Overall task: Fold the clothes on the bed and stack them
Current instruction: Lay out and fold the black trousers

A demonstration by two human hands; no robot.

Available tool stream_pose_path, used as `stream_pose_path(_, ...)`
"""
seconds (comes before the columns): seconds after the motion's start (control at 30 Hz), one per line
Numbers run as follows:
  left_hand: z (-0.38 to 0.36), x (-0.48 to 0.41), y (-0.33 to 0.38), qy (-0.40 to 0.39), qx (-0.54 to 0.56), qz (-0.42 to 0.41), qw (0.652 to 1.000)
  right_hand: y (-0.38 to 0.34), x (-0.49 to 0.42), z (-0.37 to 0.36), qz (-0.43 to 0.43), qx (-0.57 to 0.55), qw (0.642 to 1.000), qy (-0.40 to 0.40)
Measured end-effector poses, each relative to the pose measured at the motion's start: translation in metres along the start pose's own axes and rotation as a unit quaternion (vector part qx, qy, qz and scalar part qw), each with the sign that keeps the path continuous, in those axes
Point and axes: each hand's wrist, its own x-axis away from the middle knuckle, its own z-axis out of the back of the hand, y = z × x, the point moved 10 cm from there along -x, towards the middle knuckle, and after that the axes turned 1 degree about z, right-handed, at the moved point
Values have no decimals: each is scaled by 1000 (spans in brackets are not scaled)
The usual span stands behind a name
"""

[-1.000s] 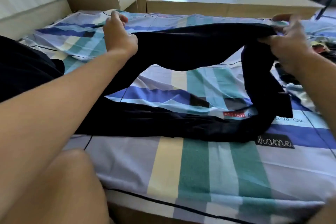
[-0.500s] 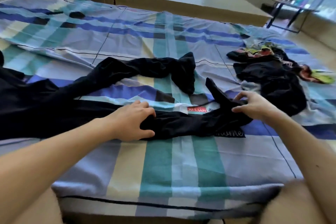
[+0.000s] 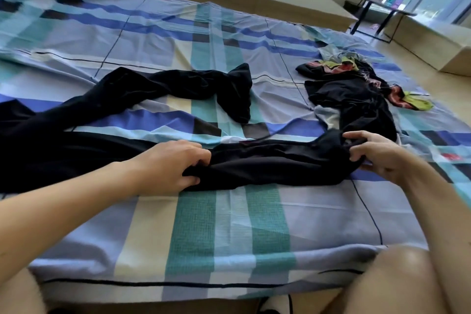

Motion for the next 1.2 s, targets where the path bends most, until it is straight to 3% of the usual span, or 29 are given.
stream_pose_path(0.07, 5, -1, 6, 19, 9, -17, 1000, -6, -2, -4, 17, 5, 1000, -13)
stream_pose_path(0.17, 12, -1, 15, 17, 19, -43, 999, -15, -7, 3, 56, 18, 998, 36)
stream_pose_path(0.3, 9, 5, 23, -32, 42, -58, 997, -9, -7, 22, 26, 27, 995, 96)
stream_pose_path(0.4, 10, 3, 4, -14, 23, 2, 1000, -9, 4, 59, 28, 3, 979, 203)
stream_pose_path(0.47, 19, 0, -15, 32, 34, 61, 997, -17, 19, 85, 90, -58, 952, 288)
stream_pose_path(0.53, 18, 0, -37, 32, 13, 140, 989, -22, 35, 101, 153, -159, 920, 323)
stream_pose_path(0.63, 8, 0, -64, -32, -78, 215, 973, -13, 38, 102, 169, -215, 919, 283)
stream_pose_path(0.73, -1, -2, -82, -54, 48, 230, 971, 2, 28, 76, 112, -100, 969, 198)
stream_pose_path(0.83, 11, -11, -94, -5, 130, 217, 968, 4, 28, 58, 121, -76, 979, 144)
stream_pose_path(0.97, 36, -18, -110, 120, 251, 219, 935, -10, 41, 69, 177, -135, 961, 164)
stream_pose_path(1.03, 43, -17, -117, 147, 289, 229, 918, -13, 46, 76, 206, -163, 948, 177)
stream_pose_path(1.13, 47, -15, -122, 173, 253, 240, 921, 4, 41, 87, 170, -150, 950, 213)
stream_pose_path(1.2, 44, -14, -119, 162, 135, 256, 943, 24, 32, 87, 97, -93, 966, 221)
